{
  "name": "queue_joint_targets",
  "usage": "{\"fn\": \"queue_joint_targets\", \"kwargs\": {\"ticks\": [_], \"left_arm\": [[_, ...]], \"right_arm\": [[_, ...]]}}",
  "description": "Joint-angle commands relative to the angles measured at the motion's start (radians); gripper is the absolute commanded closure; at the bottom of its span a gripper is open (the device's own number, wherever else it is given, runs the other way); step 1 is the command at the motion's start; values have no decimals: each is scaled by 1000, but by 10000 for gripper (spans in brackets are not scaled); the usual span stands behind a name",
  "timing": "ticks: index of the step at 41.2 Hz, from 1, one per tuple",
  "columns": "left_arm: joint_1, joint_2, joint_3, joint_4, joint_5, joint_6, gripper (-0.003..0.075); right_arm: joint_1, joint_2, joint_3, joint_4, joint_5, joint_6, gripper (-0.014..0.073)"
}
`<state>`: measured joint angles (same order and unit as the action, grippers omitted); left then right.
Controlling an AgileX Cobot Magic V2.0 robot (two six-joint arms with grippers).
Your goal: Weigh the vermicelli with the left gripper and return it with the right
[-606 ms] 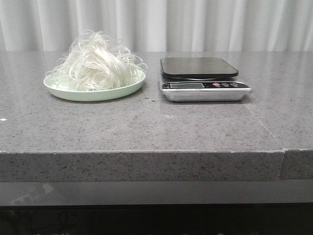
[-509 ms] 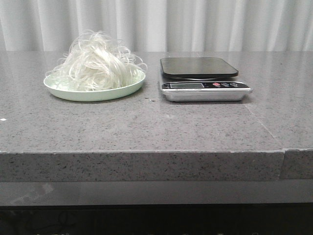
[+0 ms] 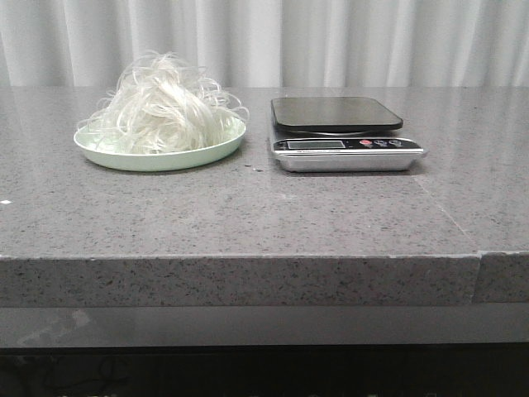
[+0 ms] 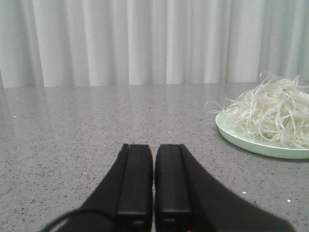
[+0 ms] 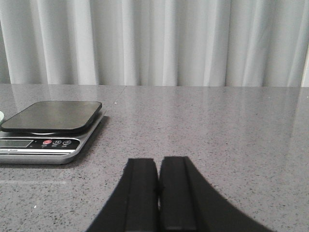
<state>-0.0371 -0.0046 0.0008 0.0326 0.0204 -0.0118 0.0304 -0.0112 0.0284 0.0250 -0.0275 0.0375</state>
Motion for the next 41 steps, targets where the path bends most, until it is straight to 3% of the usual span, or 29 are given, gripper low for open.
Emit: {"fn": "queue_joint_targets", "kwargs": {"ticks": [1,18,29,41], "left_arm": [[-1,-19,8,0,-79,-7,578],[-1,-19,-22,-2,-133,-7,578],[-1,5,-230,-2,-84,-7,578],[-1,191,-571,-2,146,-7,578]], "right_arm": [[-5,-15,-9,2,-91,1,432],[-5,-15,-61,2,-43,1,432],[-5,-3,-258,2,128,-2,432],[-5,135,-519,-31,285,-4,432]]}}
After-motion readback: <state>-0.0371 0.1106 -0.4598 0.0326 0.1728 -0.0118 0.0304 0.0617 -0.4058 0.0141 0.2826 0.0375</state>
